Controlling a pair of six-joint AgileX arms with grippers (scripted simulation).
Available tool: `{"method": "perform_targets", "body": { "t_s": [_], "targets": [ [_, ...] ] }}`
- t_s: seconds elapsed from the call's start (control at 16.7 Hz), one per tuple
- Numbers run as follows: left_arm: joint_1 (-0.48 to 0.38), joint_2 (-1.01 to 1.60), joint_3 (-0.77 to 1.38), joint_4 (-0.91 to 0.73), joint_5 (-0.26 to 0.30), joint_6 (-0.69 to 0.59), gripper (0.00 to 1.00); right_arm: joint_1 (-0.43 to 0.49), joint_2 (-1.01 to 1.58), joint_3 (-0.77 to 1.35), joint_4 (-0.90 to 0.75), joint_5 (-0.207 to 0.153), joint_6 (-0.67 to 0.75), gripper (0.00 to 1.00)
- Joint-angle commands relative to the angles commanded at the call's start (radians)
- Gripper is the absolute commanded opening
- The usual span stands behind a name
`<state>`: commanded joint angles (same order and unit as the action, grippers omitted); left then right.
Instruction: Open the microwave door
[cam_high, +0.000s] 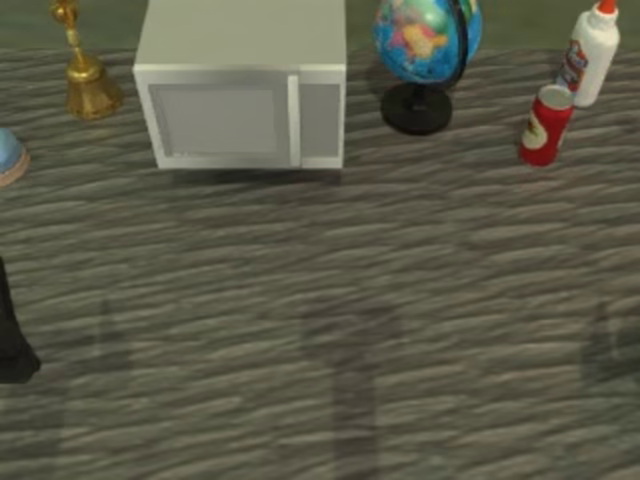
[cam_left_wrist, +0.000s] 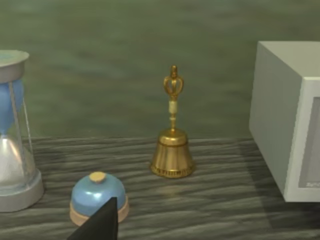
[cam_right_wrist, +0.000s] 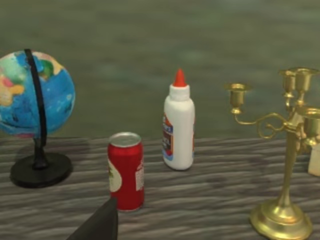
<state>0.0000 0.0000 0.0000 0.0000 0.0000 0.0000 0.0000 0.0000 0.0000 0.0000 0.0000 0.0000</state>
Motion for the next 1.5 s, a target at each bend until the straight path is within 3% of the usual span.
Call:
{"method": "perform_targets", "body": {
  "t_s": [0.24,0.48,1.2,1.5],
  "targets": [
    [-0.014,0.031,0.029,-0.013,-0.008,-0.009,1.0,0.0,0.0,0.0,0.0,0.0,0.0,1.0],
    [-0.089,0.221,0.198,-0.083,-0.056,-0.064,1.0,0.0,0.0,0.0,0.0,0.0,0.0,1.0],
    [-0.459,1.402,1.117,-0.368,-0.281,-0.39,1.0,0.0,0.0,0.0,0.0,0.0,0.0,1.0],
    [-0.582,1.784,1.4,-0.477,-0.355,-0.493,1.0,0.0,0.0,0.0,0.0,0.0,0.0,1.0]
  ]
}}
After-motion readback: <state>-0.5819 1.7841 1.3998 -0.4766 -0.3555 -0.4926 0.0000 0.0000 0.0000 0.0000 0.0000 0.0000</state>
